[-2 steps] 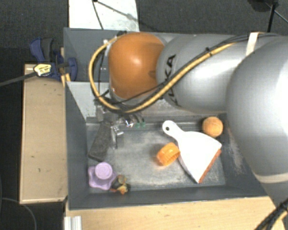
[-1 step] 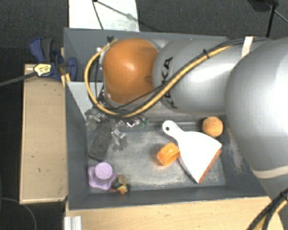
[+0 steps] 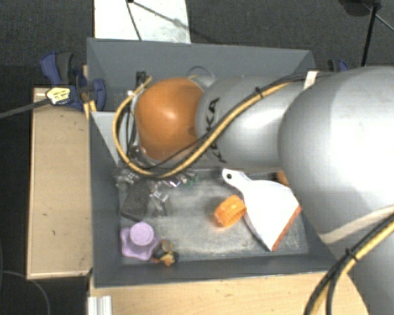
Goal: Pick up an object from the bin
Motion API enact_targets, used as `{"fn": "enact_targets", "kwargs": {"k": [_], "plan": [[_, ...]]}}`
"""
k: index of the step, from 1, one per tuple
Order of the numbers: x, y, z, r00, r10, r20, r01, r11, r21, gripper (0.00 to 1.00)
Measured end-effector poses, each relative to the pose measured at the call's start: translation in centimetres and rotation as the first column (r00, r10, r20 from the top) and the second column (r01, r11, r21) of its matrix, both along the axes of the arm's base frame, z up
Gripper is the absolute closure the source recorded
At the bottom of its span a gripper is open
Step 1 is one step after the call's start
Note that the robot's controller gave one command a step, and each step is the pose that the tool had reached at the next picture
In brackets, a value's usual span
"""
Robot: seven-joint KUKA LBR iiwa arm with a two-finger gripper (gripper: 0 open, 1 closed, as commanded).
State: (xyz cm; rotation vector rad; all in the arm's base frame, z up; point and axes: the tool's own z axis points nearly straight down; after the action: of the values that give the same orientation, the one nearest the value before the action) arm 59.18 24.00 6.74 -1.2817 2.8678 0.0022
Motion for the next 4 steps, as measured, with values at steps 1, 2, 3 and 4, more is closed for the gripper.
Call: {"fn": "enact_targets", "kwargs": {"k": [1,2,3,4], "plan": [[0.0,0.3,0.5,0.955,0.295,0.009,-0.295,0.956,0.001,1.0],[0.0,0.3,0.5,0.956,0.294,0.008,-0.294,0.956,0.002,1.0],[0.0,0.3,0.8,0.956,0.293,0.006,-0.293,0.956,0.002,1.0],[-0.1,0.3,2.0,0.956,0.292,0.001,-0.292,0.956,0.001,1.0]]}}
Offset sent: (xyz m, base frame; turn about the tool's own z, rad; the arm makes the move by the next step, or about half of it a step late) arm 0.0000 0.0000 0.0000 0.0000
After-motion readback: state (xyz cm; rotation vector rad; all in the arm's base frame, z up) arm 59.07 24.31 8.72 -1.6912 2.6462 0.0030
